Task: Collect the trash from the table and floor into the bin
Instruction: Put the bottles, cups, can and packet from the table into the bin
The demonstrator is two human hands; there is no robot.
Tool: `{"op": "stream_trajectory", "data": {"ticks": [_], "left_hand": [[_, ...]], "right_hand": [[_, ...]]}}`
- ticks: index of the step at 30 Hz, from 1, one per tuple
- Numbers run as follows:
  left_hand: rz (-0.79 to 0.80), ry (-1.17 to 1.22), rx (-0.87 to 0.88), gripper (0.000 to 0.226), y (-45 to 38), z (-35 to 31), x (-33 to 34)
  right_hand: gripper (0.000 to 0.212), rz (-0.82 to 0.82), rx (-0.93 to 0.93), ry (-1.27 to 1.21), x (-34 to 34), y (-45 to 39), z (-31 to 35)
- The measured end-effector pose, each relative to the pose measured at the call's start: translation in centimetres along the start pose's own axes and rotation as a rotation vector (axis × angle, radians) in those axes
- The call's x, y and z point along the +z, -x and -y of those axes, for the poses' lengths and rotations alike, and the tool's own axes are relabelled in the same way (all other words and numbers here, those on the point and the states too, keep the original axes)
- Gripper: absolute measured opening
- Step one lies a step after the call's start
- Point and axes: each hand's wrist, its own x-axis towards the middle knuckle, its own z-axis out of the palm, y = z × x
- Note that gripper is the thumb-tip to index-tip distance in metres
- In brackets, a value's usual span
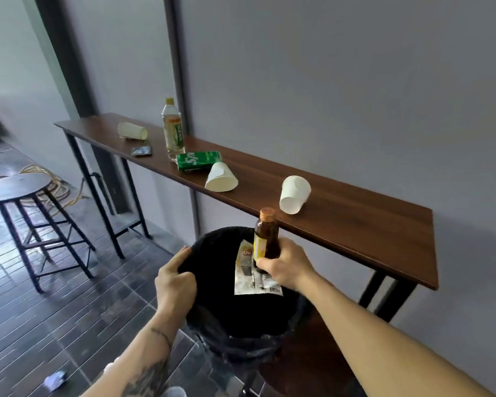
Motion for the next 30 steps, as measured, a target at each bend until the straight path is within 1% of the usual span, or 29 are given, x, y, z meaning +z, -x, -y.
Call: {"op": "stream_trajectory", "data": {"ticks": [1, 3, 7, 9, 11, 13, 15, 18, 22, 24, 26, 28, 30], "left_hand": [[-0.001, 0.011, 0.003, 0.078, 0.0, 0.1, -0.9], [-0.004, 0.025, 0.009, 0.079, -0.2, 0.3, -2.7], [-0.033, 0.066, -0.005, 0.08, -1.2, 0.6, -6.0], [-0.056, 0.086, -0.009, 0.079, -1.8, 0.6, -7.5], [-0.074, 0.105, -0.013, 0.079, -2.4, 0.6, -8.5], [-0.091, 0.119, -0.018, 0.077, -2.9, 0.3, -9.2], [-0.115, 0.12, -0.023, 0.073, -3.0, 0.0, -9.8], [-0.139, 0.11, -0.032, 0.07, -3.5, 0.4, -10.5], [-0.175, 0.091, -0.015, 0.072, -3.8, -0.3, -10.4], [-0.208, 0.081, -0.011, 0.072, -4.0, -0.7, -10.2], [-0.213, 0.091, -0.01, 0.072, -4.2, -1.0, -10.0], [-0.209, 0.079, -0.019, 0.073, -4.6, -1.1, -9.7], [-0.213, 0.07, -0.037, 0.073, -5.0, -1.2, -9.1]], "right_hand": [[0.017, 0.06, 0.022, 0.077, 1.9, 0.1, 0.3], [0.021, 0.16, 0.071, 0.139, 5.3, 0.0, 0.6], [0.029, 0.275, 0.154, 0.212, 10.0, -0.7, 0.9], [0.042, 0.31, 0.165, 0.27, 11.3, -1.0, 1.4], [0.061, 0.327, 0.156, 0.302, 11.7, -1.3, 2.3], [0.068, 0.316, 0.133, 0.296, 11.3, -1.8, 3.6], [0.064, 0.275, 0.077, 0.281, 10.2, -2.2, 5.1], [0.047, 0.164, -0.037, 0.23, 7.4, -2.8, 7.3], [0.037, -0.109, -0.131, 0.168, 2.3, -4.0, 8.0], [0.038, -0.295, -0.176, 0.265, 0.2, -4.9, 7.1], [0.045, -0.422, -0.189, 0.413, -1.7, -6.0, 6.1], [0.053, -0.453, -0.129, 0.51, -3.1, -7.1, 5.1], [0.06, -0.439, -0.049, 0.536, -3.9, -8.5, 4.2]]}}
